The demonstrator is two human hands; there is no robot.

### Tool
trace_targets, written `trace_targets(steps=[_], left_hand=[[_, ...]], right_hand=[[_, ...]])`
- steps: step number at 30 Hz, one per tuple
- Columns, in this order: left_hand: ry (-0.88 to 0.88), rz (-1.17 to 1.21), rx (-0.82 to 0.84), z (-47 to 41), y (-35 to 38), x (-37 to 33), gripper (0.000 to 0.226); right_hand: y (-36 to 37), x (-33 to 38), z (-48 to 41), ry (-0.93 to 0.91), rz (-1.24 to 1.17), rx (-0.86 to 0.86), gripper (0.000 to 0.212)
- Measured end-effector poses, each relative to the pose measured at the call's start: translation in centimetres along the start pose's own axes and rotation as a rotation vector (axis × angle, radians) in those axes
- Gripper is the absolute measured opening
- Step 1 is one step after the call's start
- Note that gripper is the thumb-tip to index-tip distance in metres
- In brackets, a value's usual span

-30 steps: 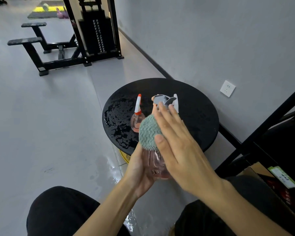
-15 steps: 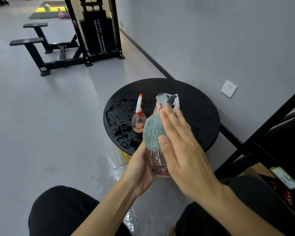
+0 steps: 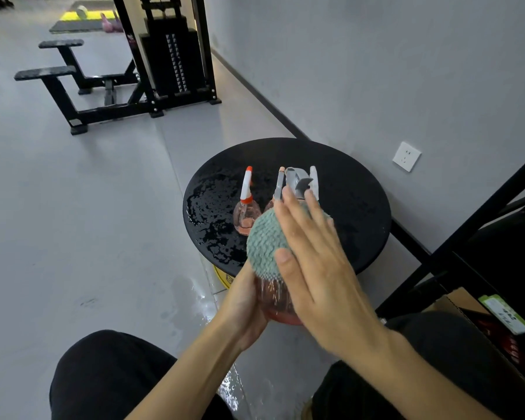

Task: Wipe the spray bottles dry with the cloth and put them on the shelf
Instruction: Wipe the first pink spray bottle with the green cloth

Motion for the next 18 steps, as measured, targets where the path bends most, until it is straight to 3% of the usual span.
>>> trace_targets(steps=[10,14,18], left_hand=[[0.092,0.11,-0.042,0.1,-0.5,-1.2,0.038],[0.023,0.049,0.023,0.1,0.1,-0.9,0.054],[-0.01,0.044,0.064,0.3,1.0,-0.3,0.04]], right_hand=[[1.0,1.0,2.8,-0.071,-0.017,0.052,0.054],[0.2,0.1,1.2,-0.035,-0.083,0.029,0.053],[-0.9,-1.1,-1.2,0.035,-0.111,-0.037,0.051]])
Point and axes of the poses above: each hand's wrist, its own z-axis away from the middle knuckle, its own y-axis out of the palm, x = y × z, the point moved 4 cm from there along -z, towards the middle knuckle, and after that the axes turned 2 degrees about -y, right-handed, at the moved point
